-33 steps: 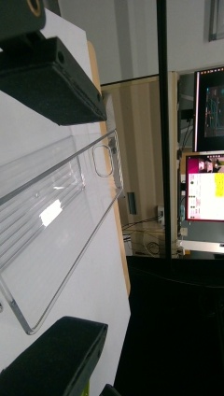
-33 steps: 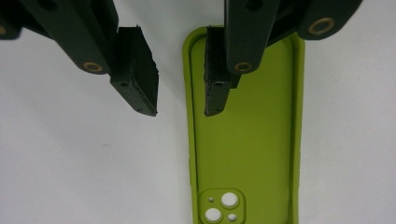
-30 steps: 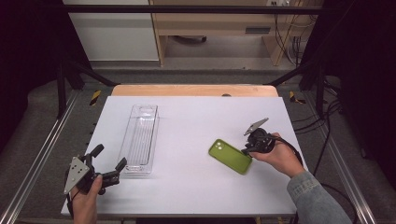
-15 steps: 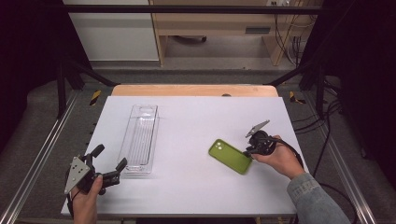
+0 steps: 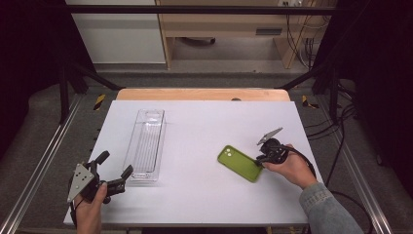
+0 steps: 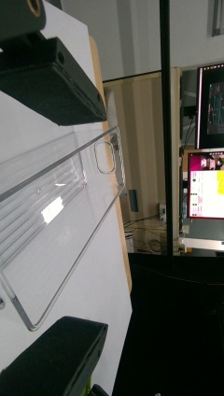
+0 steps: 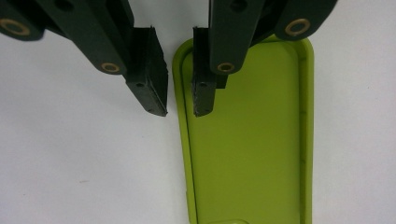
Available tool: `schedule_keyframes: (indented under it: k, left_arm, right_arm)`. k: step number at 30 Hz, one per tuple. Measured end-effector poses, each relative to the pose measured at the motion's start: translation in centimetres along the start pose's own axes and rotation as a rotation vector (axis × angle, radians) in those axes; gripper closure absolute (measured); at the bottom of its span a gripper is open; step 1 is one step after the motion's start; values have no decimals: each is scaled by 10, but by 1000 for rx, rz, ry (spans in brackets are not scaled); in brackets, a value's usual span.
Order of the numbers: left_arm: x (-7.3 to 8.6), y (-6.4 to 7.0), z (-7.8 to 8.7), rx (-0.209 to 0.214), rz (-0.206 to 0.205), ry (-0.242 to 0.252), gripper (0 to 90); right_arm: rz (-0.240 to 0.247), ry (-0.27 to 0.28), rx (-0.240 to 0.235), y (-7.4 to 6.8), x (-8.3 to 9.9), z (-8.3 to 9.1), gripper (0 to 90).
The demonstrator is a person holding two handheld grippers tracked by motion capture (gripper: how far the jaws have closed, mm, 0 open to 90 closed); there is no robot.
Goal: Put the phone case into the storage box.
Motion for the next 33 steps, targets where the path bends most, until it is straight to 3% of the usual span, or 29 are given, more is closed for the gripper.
schedule_keyframes:
  k: [10, 33]
  left_arm:
    - [1, 0, 0, 0, 2, -2, 9]
    - [1, 1, -1, 6, 0, -7, 9]
  right_arm:
    - [-27, 7, -12, 2, 0, -1, 781]
    - [13, 5, -23, 2, -1, -4, 849]
Point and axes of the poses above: each handheld gripper's, and its own axes: z roughly backward along the jaws, x roughly out of its underside, y roughly to its right, the point moved 10 cm from there along -z, roughly forward along the jaws
